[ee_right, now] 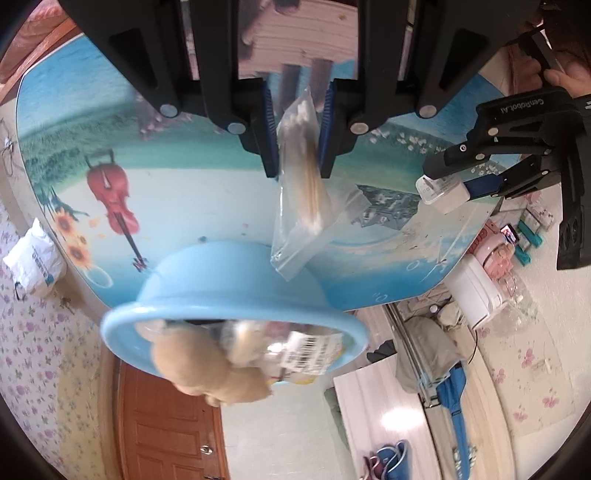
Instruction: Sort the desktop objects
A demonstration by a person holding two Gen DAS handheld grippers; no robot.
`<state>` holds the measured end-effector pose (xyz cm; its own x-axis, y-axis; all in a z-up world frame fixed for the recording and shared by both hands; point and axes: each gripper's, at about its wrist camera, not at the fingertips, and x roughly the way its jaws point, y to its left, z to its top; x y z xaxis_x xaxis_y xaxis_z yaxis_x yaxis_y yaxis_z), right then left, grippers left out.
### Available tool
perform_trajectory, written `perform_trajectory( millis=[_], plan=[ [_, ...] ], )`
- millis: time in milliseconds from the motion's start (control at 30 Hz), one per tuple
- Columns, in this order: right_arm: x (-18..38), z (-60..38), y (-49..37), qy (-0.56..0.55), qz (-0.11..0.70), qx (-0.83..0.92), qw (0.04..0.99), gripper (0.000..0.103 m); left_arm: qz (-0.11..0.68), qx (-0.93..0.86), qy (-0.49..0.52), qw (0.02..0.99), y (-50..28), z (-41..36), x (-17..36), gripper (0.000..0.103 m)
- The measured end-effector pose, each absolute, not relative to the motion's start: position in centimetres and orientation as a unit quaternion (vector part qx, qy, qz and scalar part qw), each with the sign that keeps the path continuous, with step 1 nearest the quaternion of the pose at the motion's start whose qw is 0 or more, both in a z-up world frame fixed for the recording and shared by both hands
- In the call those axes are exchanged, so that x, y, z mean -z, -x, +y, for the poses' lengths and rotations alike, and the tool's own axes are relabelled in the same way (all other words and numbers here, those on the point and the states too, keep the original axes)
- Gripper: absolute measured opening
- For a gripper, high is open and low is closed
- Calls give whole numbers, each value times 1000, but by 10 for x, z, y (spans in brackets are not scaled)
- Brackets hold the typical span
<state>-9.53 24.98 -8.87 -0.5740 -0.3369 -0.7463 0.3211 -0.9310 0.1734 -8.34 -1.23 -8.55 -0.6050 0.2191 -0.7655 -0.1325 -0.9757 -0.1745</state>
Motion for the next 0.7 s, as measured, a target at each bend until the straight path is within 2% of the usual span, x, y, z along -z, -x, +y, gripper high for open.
perform_trajectory(
  millis=[333, 700],
  plan=[
    [92, 289, 98, -424, -8, 896, 131, 21, -29, -893, 437, 102, 81, 7, 90, 60],
    [105, 289, 97, -410, 7, 899, 155, 24, 0, -904, 409, 119, 71, 3, 99, 61]
  ],
)
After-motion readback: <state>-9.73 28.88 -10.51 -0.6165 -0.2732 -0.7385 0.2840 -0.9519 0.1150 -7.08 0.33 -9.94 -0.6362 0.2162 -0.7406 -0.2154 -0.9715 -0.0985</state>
